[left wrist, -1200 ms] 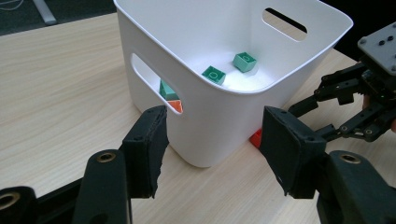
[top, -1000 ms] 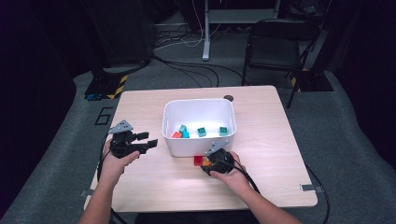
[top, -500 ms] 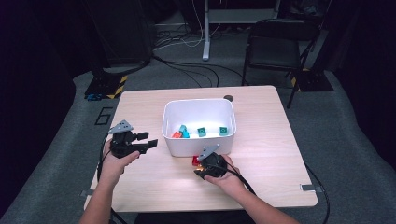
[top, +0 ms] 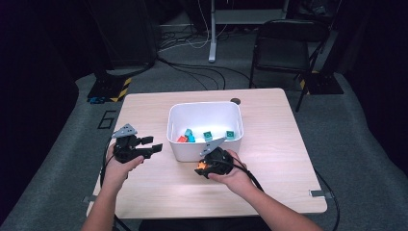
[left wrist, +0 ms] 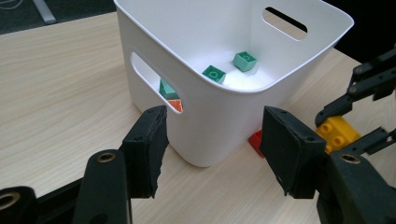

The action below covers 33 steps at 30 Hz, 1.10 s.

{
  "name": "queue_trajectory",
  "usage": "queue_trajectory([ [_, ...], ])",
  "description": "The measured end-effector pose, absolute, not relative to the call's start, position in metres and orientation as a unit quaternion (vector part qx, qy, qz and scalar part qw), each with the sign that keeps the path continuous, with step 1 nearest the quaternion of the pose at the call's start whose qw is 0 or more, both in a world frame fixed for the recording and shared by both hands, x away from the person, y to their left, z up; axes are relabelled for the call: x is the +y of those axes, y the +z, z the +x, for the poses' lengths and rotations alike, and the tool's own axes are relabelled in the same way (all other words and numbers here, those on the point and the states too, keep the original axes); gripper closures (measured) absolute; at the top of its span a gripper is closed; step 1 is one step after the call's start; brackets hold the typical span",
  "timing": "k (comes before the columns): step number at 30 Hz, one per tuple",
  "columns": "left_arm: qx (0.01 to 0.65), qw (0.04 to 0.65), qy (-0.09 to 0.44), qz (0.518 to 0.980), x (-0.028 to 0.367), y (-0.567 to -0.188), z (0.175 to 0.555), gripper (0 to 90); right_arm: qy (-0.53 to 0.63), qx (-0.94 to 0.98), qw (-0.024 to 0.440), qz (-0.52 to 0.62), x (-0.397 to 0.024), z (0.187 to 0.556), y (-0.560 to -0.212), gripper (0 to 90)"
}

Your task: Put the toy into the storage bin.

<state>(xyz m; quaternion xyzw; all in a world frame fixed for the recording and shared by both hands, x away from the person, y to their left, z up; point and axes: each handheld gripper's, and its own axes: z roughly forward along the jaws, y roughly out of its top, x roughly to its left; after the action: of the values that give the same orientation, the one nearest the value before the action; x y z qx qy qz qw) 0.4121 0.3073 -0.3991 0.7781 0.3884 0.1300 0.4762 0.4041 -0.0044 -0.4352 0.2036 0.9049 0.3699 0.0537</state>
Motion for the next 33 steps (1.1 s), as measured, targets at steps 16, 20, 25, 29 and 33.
queue_trajectory([
  [16,0.389,0.476,0.131,0.778,0.309,-0.399,0.413,41.3,0.386,0.899,0.051,0.199,-0.009,0.426,-0.372,58.4],
  [20,0.388,0.476,0.131,0.778,0.309,-0.399,0.413,41.3,0.39,0.896,0.054,0.205,-0.009,0.436,-0.363,58.5],
  [25,0.389,0.475,0.13,0.779,0.31,-0.399,0.413,41.3,0.39,0.895,0.057,0.209,-0.009,0.451,-0.355,58.5],
  [29,0.39,0.476,0.131,0.778,0.311,-0.399,0.413,41.3,0.395,0.89,0.066,0.217,-0.009,0.465,-0.347,58.4],
  [33,0.391,0.479,0.131,0.775,0.312,-0.399,0.413,41.3,0.401,0.883,0.078,0.23,-0.01,0.481,-0.341,58.4],
])
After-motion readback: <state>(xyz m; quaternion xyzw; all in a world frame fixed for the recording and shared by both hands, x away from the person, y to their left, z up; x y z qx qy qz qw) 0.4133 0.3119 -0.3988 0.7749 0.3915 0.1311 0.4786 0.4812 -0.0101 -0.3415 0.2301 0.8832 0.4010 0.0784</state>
